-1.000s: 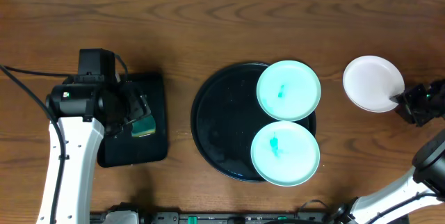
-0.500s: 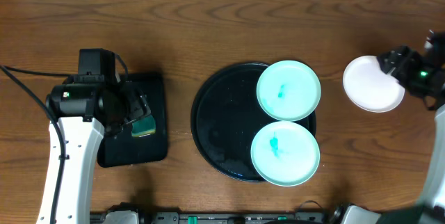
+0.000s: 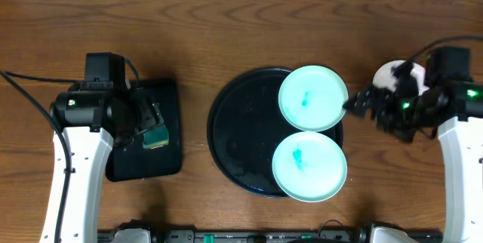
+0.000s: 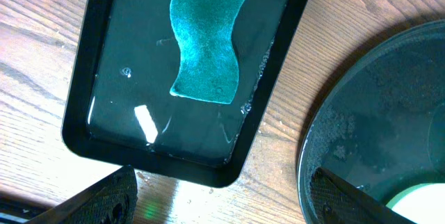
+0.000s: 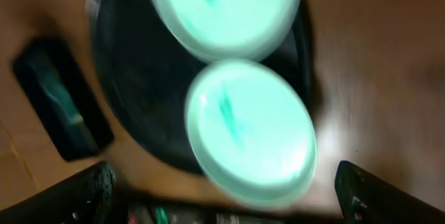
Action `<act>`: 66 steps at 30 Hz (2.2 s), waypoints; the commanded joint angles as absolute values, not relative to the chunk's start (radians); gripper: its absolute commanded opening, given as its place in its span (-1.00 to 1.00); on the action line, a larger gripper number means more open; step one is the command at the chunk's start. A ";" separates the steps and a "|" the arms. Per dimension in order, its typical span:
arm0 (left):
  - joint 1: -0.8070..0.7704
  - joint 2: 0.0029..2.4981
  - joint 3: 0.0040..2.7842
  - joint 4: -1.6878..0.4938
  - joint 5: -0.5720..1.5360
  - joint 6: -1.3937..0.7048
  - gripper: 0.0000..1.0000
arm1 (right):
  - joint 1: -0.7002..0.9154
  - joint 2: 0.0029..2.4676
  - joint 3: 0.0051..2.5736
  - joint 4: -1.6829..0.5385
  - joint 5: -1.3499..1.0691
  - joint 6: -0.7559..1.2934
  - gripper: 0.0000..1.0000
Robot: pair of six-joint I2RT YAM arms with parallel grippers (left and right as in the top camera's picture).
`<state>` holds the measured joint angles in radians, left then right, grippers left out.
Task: Clean dirty plates on tray and stack at the side
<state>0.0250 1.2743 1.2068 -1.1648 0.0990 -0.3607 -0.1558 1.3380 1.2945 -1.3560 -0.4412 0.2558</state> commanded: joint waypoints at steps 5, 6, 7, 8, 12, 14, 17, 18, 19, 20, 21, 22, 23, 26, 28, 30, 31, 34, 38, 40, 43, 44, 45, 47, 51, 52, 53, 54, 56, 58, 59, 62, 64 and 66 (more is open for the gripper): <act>0.025 1.271 1.214 -1.166 0.097 -0.340 0.60 | -0.092 1.347 1.040 -1.366 -0.319 0.472 0.52; 0.025 1.271 1.214 -1.166 0.097 -0.340 0.60 | -0.087 1.347 1.001 -1.344 -0.320 0.479 0.48; 0.025 1.271 1.214 -1.166 0.097 -0.340 0.60 | -0.084 1.347 0.957 -1.316 -0.331 0.479 0.37; 0.025 1.271 1.214 -1.166 0.097 -0.340 0.60 | -0.080 1.347 0.921 -1.291 -0.344 0.479 0.31; 0.025 1.271 1.214 -1.166 0.097 -0.340 0.60 | -0.063 1.347 0.752 -1.151 -0.400 0.479 0.11; 0.025 1.271 1.214 -1.166 0.097 -0.340 0.60 | -0.063 1.347 0.717 -1.110 -0.397 0.479 -0.06; 0.025 1.271 1.214 -1.166 0.097 -0.340 0.60 | -0.063 1.347 0.662 -1.046 -0.393 0.491 -0.38; 0.025 1.271 1.214 -1.166 0.097 -0.340 0.60 | -0.063 1.347 0.646 -1.023 -0.393 0.493 -0.44; 0.025 1.271 1.214 -1.166 0.097 -0.340 0.61 | -0.063 1.347 0.630 -0.994 -0.393 0.494 -0.54; 0.025 1.271 1.214 -1.166 0.097 -0.340 0.61 | -0.063 1.347 0.617 -0.971 -0.393 0.501 -0.61; 0.025 1.271 1.214 -1.166 0.097 -0.340 0.60 | -0.063 1.347 0.607 -0.949 -0.393 0.506 -0.61; 0.025 1.271 1.214 -1.166 0.097 -0.340 0.61 | -0.063 1.347 0.599 -0.934 -0.393 0.513 -0.56; 0.025 1.271 1.214 -1.166 0.097 -0.340 0.60 | -0.063 1.347 0.592 -0.917 -0.393 0.520 -0.55; 0.025 1.271 1.214 -1.166 0.097 -0.340 0.60 | -0.063 1.347 0.586 -0.891 -0.388 0.520 -0.88; 0.025 1.271 1.214 -1.166 0.097 -0.340 0.60 | -0.063 1.347 0.586 -0.887 -0.387 0.519 -0.98; 0.025 1.271 1.214 -1.166 0.097 -0.340 0.61 | -0.055 1.347 0.586 -0.885 -0.387 0.508 -0.97; 0.025 1.271 1.214 -1.166 0.097 -0.340 0.60 | -0.045 1.347 0.586 -0.884 -0.396 0.498 -0.97; 0.025 1.271 1.214 -1.166 0.097 -0.340 0.60 | 0.004 1.346 0.587 -0.868 -0.424 0.470 -0.98; 0.025 1.271 1.214 -1.166 0.097 -0.341 0.60 | 0.131 1.346 0.588 -0.822 -0.437 0.463 -0.97; 0.025 1.271 1.214 -1.166 0.097 -0.341 0.60 | 0.196 1.346 0.588 -0.790 -0.439 0.463 -0.97; 0.025 1.271 1.214 -1.167 0.097 -0.341 0.60 | 0.274 1.347 0.588 -0.731 -0.439 0.514 -0.97; 0.025 1.271 1.214 -1.167 0.097 -0.340 0.60 | 0.288 1.347 0.588 -0.709 -0.439 0.531 -0.97; 0.025 1.271 1.214 -1.167 0.097 -0.340 0.60 | 0.295 1.348 0.588 -0.685 -0.439 0.543 -0.97; 0.025 1.271 1.214 -1.166 0.096 -0.340 0.59 | 0.295 1.364 0.588 -0.609 -0.439 0.569 -0.97; 0.025 1.279 1.212 -1.162 0.093 -0.341 0.50 | 0.295 1.455 0.590 -0.503 -0.461 0.590 -0.98; 0.025 1.282 1.212 -1.162 0.092 -0.341 0.45 | 0.295 1.487 0.593 -0.488 -0.471 0.590 -0.97; 0.025 1.287 1.209 -1.161 0.087 -0.341 0.41 | 0.295 1.518 0.596 -0.480 -0.477 0.586 -0.97; 0.025 1.299 1.199 -1.154 0.047 -0.341 0.36 | 0.295 1.586 0.607 -0.460 -0.492 0.563 -0.97; 0.026 1.320 1.189 -1.153 0.001 -0.348 0.31 | 0.295 1.631 0.619 -0.447 -0.499 0.558 -0.97; 0.030 1.351 1.179 -1.147 -0.025 -0.349 0.26 | 0.295 1.658 0.632 -0.437 -0.507 0.541 -0.98; 0.031 1.369 1.177 -1.142 -0.028 -0.349 0.26 | 0.295 1.665 0.638 -0.437 -0.506 0.541 -0.98; 0.031 1.435 1.172 -1.115 -0.027 -0.349 0.17 | 0.295 1.666 0.650 -0.438 -0.506 0.532 -0.97; 0.031 1.486 1.172 -1.096 -0.027 -0.349 0.09 | 0.295 1.666 0.656 -0.440 -0.507 0.525 -0.97; 0.031 1.535 1.172 -1.074 -0.023 -0.349 0.09 | 0.295 1.666 0.656 -0.443 -0.507 0.522 -0.97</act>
<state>0.0261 1.4651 1.1862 -1.0924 -0.0002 -0.3538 0.2878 1.6222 0.6655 -0.4484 -0.5888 0.5480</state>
